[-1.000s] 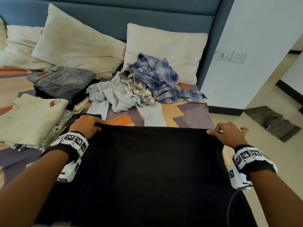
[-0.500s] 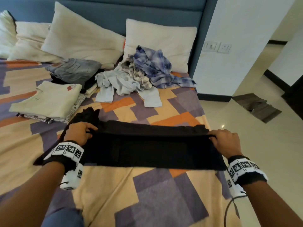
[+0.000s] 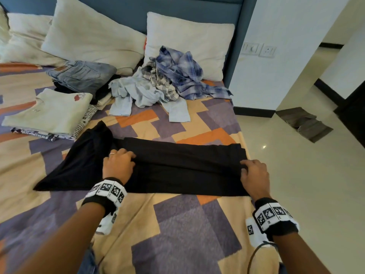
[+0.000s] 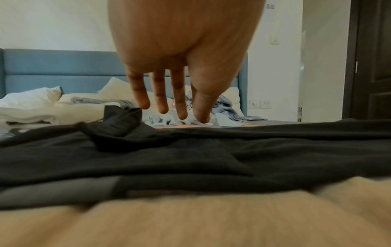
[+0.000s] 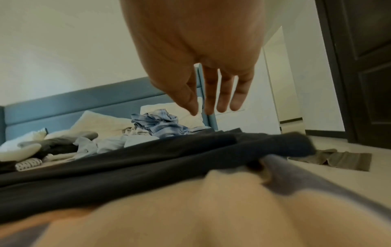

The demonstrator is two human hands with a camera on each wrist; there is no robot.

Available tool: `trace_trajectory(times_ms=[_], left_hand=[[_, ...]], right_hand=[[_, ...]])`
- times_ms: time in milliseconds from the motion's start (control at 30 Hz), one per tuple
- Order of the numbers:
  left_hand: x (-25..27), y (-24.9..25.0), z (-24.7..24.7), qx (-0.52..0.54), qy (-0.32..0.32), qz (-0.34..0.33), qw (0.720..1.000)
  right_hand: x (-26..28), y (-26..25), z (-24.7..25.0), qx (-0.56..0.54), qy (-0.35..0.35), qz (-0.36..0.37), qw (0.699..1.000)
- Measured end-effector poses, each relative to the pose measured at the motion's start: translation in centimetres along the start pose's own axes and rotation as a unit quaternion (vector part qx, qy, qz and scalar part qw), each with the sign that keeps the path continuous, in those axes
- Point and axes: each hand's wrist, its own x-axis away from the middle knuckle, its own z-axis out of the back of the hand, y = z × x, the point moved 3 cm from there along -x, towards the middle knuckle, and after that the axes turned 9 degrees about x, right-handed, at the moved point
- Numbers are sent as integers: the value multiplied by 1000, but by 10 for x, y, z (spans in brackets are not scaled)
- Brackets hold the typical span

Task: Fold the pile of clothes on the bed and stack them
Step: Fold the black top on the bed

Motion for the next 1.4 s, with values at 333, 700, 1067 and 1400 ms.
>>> trace_trajectory(times_ms=[333, 700, 1067, 1400], left_hand=[[-39, -9, -24, -43, -64, -37, 996], [-34, -23, 0, 133, 41, -169, 976], [-24, 26, -27, 117, -91, -202, 968], [10, 85, -101, -8, -264, -42, 964]], right_hand=[[-4, -40, -39, 60, -95, 145, 983], [-17, -57, -29, 118, -45, 123, 984], [-17, -21, -1, -60, -62, 50, 995], [-93, -7, -25, -133, -133, -200, 962]])
